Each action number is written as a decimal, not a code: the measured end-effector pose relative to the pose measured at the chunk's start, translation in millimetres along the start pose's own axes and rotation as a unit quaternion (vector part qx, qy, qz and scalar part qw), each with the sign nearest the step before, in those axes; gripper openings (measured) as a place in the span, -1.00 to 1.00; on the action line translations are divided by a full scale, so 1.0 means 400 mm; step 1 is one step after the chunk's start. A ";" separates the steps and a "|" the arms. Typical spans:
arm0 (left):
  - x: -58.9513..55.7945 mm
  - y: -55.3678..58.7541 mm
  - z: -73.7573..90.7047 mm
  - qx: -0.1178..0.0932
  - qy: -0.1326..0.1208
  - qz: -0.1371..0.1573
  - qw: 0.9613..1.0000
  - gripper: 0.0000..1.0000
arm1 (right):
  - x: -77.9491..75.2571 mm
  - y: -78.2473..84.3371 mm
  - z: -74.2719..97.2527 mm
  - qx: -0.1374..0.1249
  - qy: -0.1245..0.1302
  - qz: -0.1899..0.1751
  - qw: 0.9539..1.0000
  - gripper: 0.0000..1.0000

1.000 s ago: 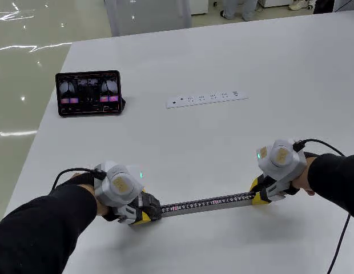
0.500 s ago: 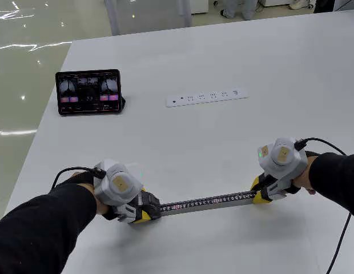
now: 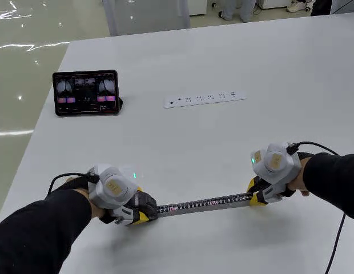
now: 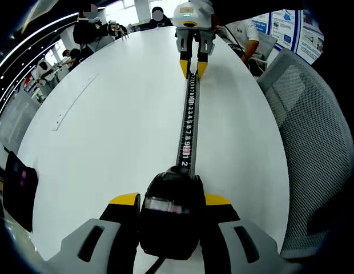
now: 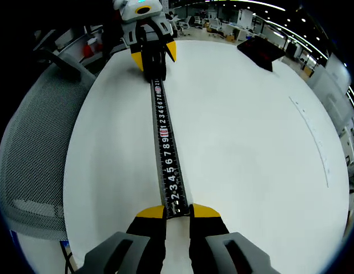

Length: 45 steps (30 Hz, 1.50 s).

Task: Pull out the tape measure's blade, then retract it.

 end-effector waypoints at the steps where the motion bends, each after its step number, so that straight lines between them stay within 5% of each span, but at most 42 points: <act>1: -0.001 -0.001 0.002 -0.002 -0.002 -0.002 1.000 -0.25 | 0.001 0.000 0.000 0.000 0.001 0.000 1.000 -0.77; 21: 0.000 -0.006 0.010 0.005 0.016 -0.041 0.999 -0.29 | 0.009 -0.003 0.002 0.007 0.009 0.008 1.000 -0.76; 31: 0.005 -0.005 0.028 0.007 0.014 -0.027 1.000 -0.29 | 0.012 -0.004 0.002 0.012 0.009 0.026 1.000 -0.75; 45: 0.003 -0.002 0.066 0.009 0.021 -0.029 0.999 -0.11 | 0.029 -0.036 0.022 0.009 -0.005 0.051 0.999 -0.48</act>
Point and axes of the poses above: the centre of the closed fingertips' face, and the gripper's own axes: z roughly backward along the fingers, x roughly to its left, y roughly out of its underside, the point moved 8 cm from there along z, roughly backward along the fingers, and after that the axes turned 11 degrees about -z, right-handed, at the moved point
